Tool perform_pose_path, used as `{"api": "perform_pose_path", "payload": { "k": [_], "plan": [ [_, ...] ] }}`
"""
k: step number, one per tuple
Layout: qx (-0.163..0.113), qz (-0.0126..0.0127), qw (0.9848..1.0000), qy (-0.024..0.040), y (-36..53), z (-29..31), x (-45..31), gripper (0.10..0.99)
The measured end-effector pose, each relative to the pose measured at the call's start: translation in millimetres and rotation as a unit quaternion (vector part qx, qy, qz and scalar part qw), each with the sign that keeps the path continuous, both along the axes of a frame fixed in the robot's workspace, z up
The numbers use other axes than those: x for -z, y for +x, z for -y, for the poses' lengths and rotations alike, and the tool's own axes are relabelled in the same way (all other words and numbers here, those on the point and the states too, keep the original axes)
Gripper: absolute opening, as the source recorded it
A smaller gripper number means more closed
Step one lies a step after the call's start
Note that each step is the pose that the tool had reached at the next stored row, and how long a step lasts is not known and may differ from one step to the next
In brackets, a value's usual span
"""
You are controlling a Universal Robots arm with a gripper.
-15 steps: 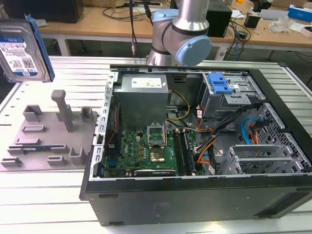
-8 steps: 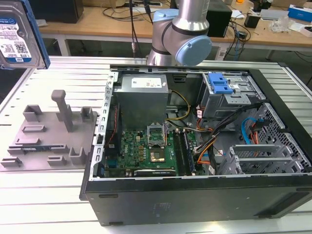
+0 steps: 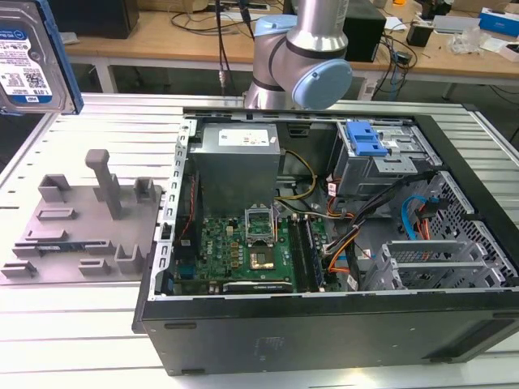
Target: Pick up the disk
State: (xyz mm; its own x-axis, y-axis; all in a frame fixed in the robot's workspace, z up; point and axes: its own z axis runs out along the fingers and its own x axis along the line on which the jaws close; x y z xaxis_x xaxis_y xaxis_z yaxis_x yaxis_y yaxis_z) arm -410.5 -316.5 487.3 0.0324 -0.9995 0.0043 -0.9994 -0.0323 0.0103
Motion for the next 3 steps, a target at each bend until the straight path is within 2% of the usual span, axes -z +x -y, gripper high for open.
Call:
{"api": "perform_pose_path", "payload": {
  "k": [3],
  "plan": [
    [0.0, 0.0, 1.0, 0.0, 0.0, 0.0, -0.1, 0.369]
  ]
}}
